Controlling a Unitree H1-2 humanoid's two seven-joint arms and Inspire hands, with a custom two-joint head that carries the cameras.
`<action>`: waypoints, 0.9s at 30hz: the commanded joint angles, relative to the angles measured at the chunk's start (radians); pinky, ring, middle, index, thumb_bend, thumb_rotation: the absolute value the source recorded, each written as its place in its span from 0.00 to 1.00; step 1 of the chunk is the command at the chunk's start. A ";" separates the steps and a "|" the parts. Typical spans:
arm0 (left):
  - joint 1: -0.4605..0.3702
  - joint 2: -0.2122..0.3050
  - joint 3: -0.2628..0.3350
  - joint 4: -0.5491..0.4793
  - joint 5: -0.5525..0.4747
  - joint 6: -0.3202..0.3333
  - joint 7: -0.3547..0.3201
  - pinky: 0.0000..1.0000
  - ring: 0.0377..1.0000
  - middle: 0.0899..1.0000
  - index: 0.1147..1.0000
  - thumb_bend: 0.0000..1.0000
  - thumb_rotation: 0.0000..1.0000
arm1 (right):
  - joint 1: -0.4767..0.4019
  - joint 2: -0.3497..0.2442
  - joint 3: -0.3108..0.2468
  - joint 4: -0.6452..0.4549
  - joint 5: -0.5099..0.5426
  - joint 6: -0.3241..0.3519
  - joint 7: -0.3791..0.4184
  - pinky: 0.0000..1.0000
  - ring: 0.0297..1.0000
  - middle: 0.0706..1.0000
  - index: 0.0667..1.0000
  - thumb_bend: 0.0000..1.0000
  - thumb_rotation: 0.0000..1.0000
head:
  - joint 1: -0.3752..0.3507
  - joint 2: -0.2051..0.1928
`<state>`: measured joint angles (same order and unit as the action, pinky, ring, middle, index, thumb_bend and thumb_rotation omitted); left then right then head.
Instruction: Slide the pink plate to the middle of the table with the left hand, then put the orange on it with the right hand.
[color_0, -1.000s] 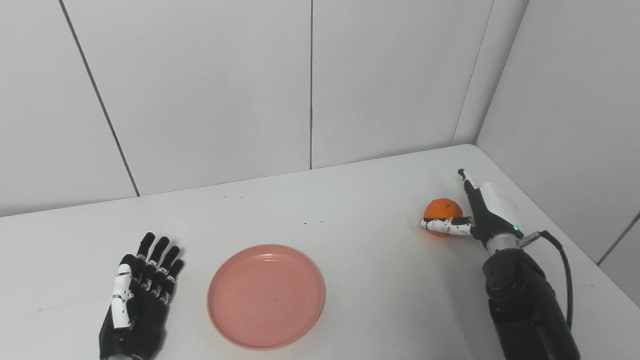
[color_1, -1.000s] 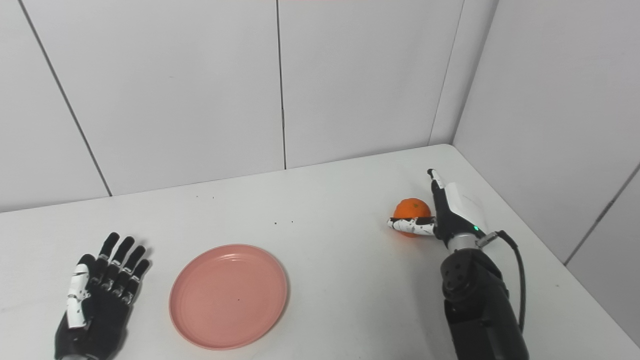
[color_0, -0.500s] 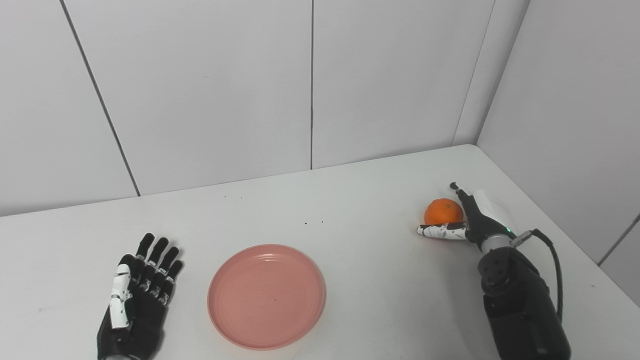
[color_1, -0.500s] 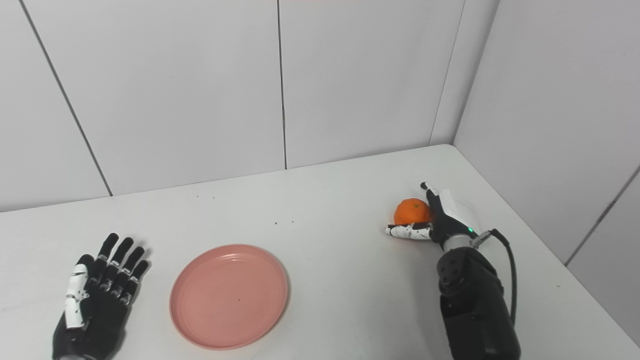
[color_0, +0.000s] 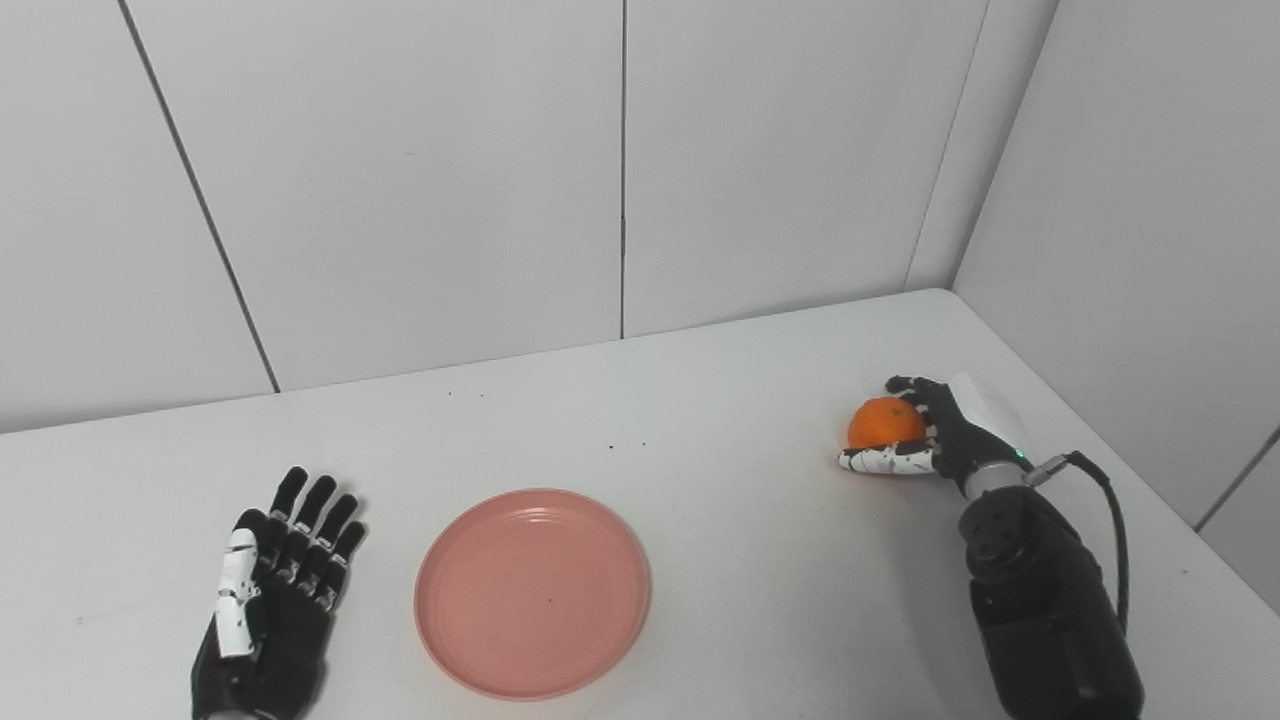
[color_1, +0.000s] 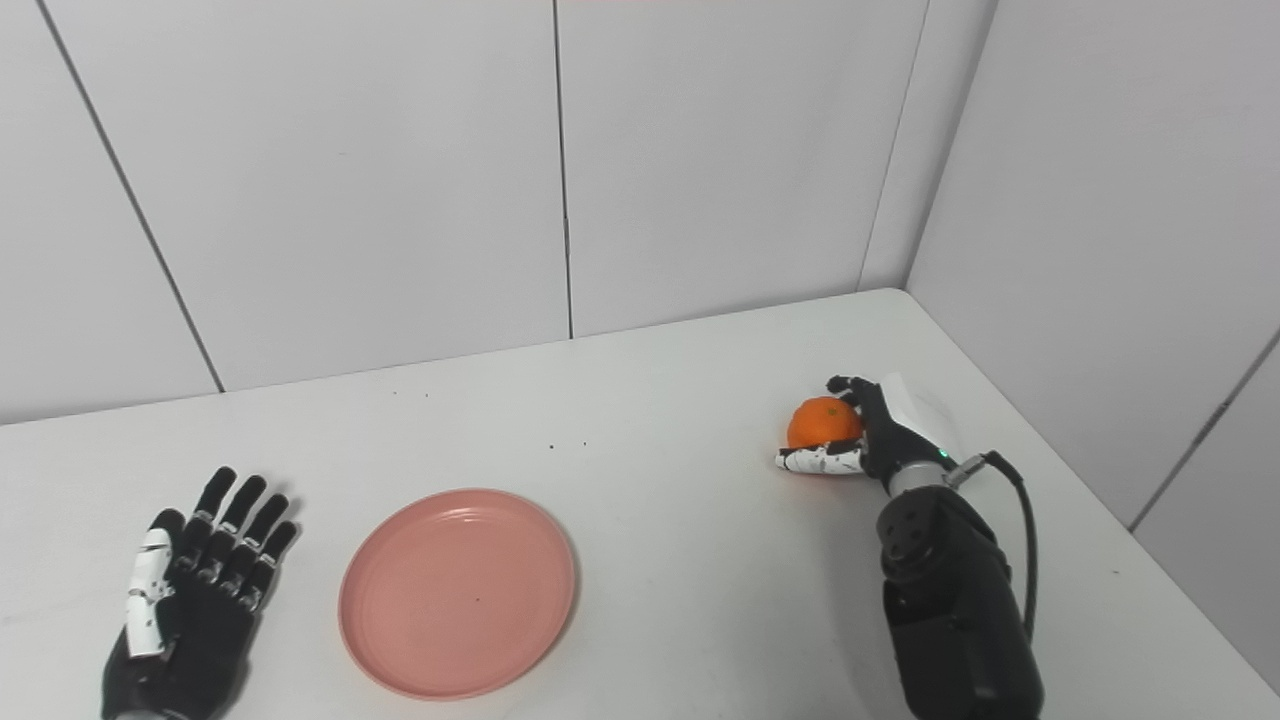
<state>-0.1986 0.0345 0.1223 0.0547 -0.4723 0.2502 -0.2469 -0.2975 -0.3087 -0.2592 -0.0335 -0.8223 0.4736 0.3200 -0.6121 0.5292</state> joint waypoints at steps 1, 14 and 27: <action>0.019 0.011 0.000 0.023 0.012 0.039 0.019 0.99 0.97 0.98 0.97 0.29 1.00 | -0.025 -0.037 0.002 -0.007 0.013 -0.004 -0.011 0.63 0.67 0.69 0.69 0.87 0.15 | 0.003 0.003; 0.018 0.008 0.001 0.019 0.005 0.046 0.025 0.99 0.96 0.97 0.96 0.29 1.00 | -0.024 -0.062 0.013 0.006 0.014 -0.004 0.032 0.46 0.51 0.55 0.46 0.53 0.14 | 0.011 0.010; 0.016 0.002 -0.008 0.024 0.013 0.042 0.027 0.99 0.96 0.98 0.97 0.28 1.00 | -0.041 -0.055 -0.019 -0.094 0.000 -0.004 0.021 0.38 0.43 0.48 0.45 0.52 0.14 | 0.034 0.014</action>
<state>-0.1986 0.0344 0.1191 0.0541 -0.4762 0.2519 -0.2467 -0.2975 -0.3434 -0.2632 -0.0622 -0.8163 0.4747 0.3527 -0.5844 0.5446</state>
